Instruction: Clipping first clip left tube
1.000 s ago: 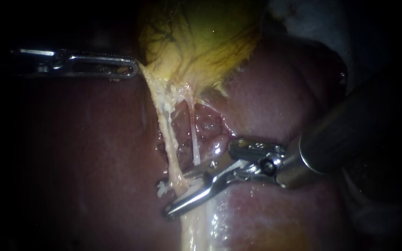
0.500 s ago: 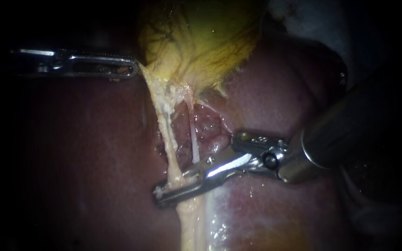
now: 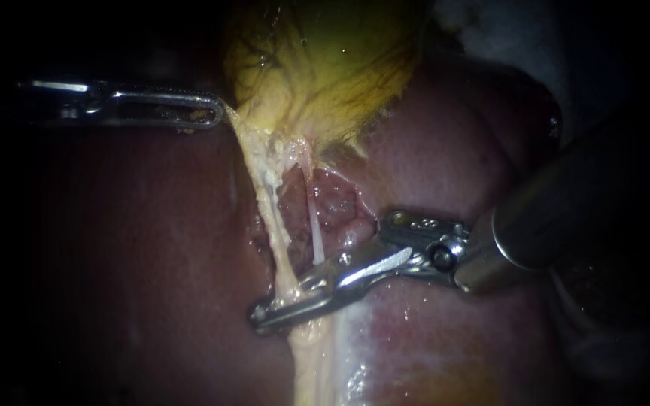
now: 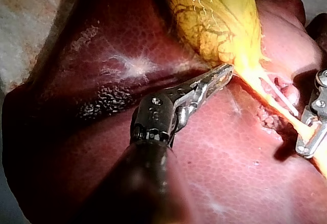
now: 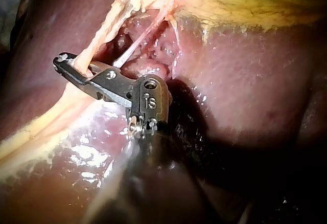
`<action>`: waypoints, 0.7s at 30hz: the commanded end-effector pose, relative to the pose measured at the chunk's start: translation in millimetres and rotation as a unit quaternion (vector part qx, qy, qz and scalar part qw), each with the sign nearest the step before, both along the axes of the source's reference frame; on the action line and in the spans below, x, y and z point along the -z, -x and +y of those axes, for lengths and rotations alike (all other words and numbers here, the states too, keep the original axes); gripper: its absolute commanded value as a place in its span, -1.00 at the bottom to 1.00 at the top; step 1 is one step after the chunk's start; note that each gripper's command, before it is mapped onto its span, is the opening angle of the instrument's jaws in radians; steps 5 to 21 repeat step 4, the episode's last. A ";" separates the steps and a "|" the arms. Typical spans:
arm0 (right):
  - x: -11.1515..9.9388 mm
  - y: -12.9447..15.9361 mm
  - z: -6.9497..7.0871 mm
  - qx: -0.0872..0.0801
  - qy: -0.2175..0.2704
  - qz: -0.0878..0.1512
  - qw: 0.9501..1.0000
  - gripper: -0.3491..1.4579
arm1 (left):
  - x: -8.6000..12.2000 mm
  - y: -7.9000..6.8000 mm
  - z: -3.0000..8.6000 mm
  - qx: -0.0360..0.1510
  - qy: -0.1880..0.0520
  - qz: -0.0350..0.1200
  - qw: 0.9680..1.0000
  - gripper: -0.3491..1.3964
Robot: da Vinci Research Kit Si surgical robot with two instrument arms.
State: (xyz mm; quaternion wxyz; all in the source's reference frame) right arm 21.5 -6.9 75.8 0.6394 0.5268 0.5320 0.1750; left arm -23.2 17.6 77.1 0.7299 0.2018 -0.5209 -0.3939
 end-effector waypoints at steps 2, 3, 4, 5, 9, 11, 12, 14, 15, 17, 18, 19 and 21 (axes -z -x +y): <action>0.0 0.0 0.0 0.000 0.000 0.000 1.000 -1.00 | 0.0 0.0 0.0 0.000 0.000 0.000 1.000 -1.00; 0.0 0.0 0.0 0.000 0.000 0.000 1.000 -1.00 | 0.0 0.0 0.0 0.000 0.000 0.000 1.000 -1.00; 0.0 0.0 0.0 0.000 0.000 0.000 1.000 -1.00 | 0.0 0.0 0.0 0.000 0.000 0.000 1.000 -1.00; 0.0 0.0 0.0 0.000 0.000 0.000 1.000 -1.00 | 0.0 0.0 0.0 0.000 0.000 0.000 1.000 -1.00; 0.0 0.0 0.0 0.000 0.000 0.000 1.000 -1.00 | 0.0 0.0 0.0 0.000 0.000 0.000 1.000 -1.00; 0.0 0.0 0.0 0.000 0.000 0.000 1.000 -1.00 | 0.0 0.0 0.0 0.000 0.000 0.000 1.000 -1.00; 0.0 0.0 0.0 0.000 0.000 0.000 1.000 -1.00 | 0.0 0.0 0.0 0.000 0.000 0.000 1.000 -1.00; 0.0 0.0 0.0 0.000 0.000 0.000 1.000 -1.00 | 0.0 0.0 0.0 0.000 0.000 0.000 1.000 -1.00; 0.0 0.0 0.0 0.000 0.000 0.000 1.000 -1.00 | 0.0 0.0 0.0 0.000 0.000 0.000 1.000 -1.00; 0.0 0.0 0.0 0.000 0.000 0.000 1.000 -1.00 | 0.0 0.0 0.0 0.000 0.000 0.000 1.000 -1.00; 0.0 0.0 0.0 0.000 0.000 0.000 1.000 -1.00 | 0.0 0.0 0.0 0.000 0.000 0.000 1.000 -1.00; 0.0 0.0 0.0 0.000 0.000 0.000 1.000 -1.00 | 0.0 0.0 0.0 0.000 0.000 0.000 1.000 -1.00; 0.0 0.0 0.0 0.000 0.000 0.000 1.000 -1.00 | 0.0 0.0 0.0 0.000 0.000 0.000 1.000 -1.00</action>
